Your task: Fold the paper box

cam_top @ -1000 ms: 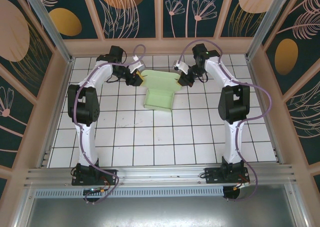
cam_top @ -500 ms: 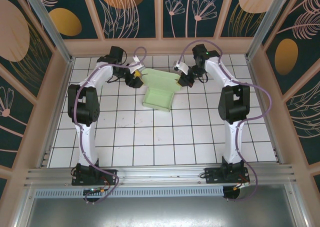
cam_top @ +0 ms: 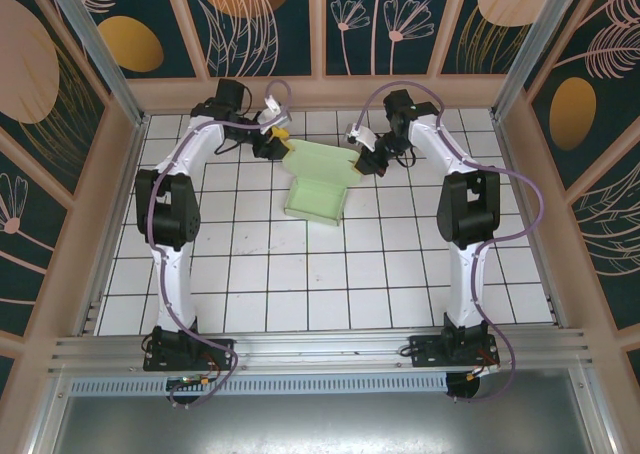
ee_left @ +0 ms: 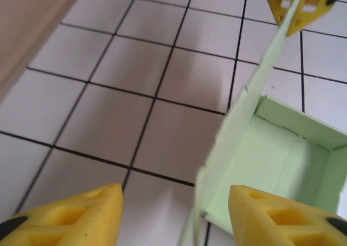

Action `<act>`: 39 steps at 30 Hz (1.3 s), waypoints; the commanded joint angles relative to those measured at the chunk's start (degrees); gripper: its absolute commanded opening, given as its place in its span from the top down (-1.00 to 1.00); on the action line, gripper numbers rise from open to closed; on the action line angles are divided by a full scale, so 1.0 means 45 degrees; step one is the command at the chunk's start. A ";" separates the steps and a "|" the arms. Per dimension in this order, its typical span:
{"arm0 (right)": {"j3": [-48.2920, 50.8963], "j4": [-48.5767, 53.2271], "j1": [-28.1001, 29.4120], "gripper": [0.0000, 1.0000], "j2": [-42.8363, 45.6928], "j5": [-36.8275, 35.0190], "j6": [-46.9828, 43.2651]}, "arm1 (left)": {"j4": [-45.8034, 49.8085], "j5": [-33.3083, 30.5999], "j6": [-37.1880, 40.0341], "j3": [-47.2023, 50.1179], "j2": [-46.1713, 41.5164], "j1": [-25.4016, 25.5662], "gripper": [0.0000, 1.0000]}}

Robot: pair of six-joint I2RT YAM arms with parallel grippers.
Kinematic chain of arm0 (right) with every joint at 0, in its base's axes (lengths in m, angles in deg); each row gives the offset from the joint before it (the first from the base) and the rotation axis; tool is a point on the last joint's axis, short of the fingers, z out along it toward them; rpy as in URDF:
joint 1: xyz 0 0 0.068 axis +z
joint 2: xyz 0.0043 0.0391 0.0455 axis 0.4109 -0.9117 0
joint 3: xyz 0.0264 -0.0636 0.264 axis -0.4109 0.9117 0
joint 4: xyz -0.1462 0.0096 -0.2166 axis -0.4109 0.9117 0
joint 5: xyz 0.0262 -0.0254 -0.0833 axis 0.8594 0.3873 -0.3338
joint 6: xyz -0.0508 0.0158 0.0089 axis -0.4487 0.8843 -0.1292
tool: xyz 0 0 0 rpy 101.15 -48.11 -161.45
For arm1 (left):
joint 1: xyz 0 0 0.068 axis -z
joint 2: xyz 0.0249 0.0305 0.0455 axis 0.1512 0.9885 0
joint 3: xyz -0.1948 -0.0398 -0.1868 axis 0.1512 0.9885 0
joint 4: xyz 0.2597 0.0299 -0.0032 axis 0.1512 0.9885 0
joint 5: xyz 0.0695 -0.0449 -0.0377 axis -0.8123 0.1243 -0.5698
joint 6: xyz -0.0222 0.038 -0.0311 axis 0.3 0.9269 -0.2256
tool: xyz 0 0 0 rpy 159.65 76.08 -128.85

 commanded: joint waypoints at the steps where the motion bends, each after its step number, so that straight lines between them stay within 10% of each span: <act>1: 0.0145 0.0406 0.0108 1.00 0.0533 0.0100 -0.0235 | 0.1178 0.0475 0.0668 -0.0489 0.0643 -0.0054 0.08; 32: -0.0172 -0.0445 0.0153 1.00 0.0397 -0.0462 0.1040 | 0.1901 0.0387 0.0668 -0.0897 0.1004 0.0150 1.00; 39: 0.1191 -0.3792 0.0454 1.00 0.1366 -0.2042 0.4561 | -0.3456 -0.1017 -0.3705 0.2166 -0.0677 0.0368 1.00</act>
